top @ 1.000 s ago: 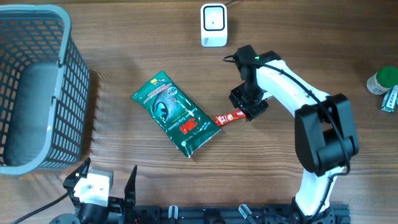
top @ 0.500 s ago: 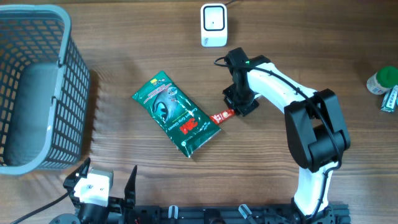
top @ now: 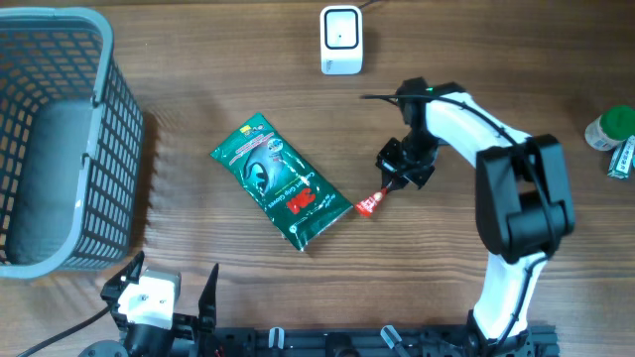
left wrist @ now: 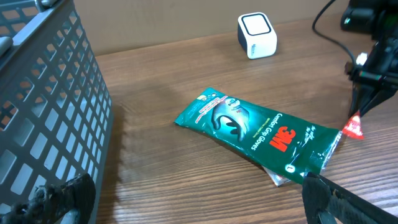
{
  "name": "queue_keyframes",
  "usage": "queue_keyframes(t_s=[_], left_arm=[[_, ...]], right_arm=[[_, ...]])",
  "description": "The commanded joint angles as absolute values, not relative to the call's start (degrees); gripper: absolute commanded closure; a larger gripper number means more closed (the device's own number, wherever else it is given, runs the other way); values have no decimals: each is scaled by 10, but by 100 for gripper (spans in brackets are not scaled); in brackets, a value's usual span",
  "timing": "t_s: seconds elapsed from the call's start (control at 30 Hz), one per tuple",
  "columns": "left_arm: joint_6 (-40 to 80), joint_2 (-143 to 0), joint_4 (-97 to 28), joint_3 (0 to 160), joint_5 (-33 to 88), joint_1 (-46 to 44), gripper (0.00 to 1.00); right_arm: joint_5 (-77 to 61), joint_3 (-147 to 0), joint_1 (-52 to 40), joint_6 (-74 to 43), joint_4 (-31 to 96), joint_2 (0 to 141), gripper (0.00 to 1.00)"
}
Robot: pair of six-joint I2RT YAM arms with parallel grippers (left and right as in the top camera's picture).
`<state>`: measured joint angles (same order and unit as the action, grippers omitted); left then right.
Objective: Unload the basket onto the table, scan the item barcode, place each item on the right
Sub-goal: 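Lift the Nescafe stick and hold it under the scanner, right gripper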
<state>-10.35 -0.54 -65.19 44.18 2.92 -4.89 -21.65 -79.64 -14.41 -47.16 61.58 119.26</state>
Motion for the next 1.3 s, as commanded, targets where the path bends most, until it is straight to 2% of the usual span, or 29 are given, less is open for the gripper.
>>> queue_keyframes(t_s=[0.0,0.2,0.37,0.43,0.5,0.57,0.67,0.7,0.77,0.83,0.93,1.07,1.2,1.27], left_arm=[[-102,-4,-650,441,36,-51,0],[-102,-4,-650,441,36,-51,0],[-102,-4,-650,441,36,-51,0],[-102,-4,-650,441,36,-51,0],[-102,-4,-650,441,36,-51,0],[-102,-4,-650,441,36,-51,0],[-102,-4,-650,441,36,-51,0],[-102,-4,-650,441,36,-51,0],[-102,-4,-650,441,36,-51,0],[-102,-4,-650,441,36,-51,0],[-102,-4,-650,441,36,-51,0],[-102,-4,-650,441,36,-51,0],[-102,-4,-650,441,36,-51,0],[-102,-4,-650,441,36,-51,0]], right_arm=[[-229,-796,-142,-386,609,1080,96],[-235,-796,-142,-303,596,896,96],[-218,-795,-143,-237,462,748,95],[-218,-795,-144,-206,424,735,96],[-227,-795,-144,-223,418,730,96],[-290,-794,-144,-199,392,730,96],[-547,-781,-144,35,299,731,96],[-636,-772,-144,157,301,733,96],[-720,-751,-144,309,337,737,96],[-799,-705,-144,512,378,754,96],[-931,-628,-144,677,332,819,95],[-931,-616,-181,674,232,929,95],[-930,-616,-201,573,95,987,95],[-930,-616,-201,536,71,996,95]])
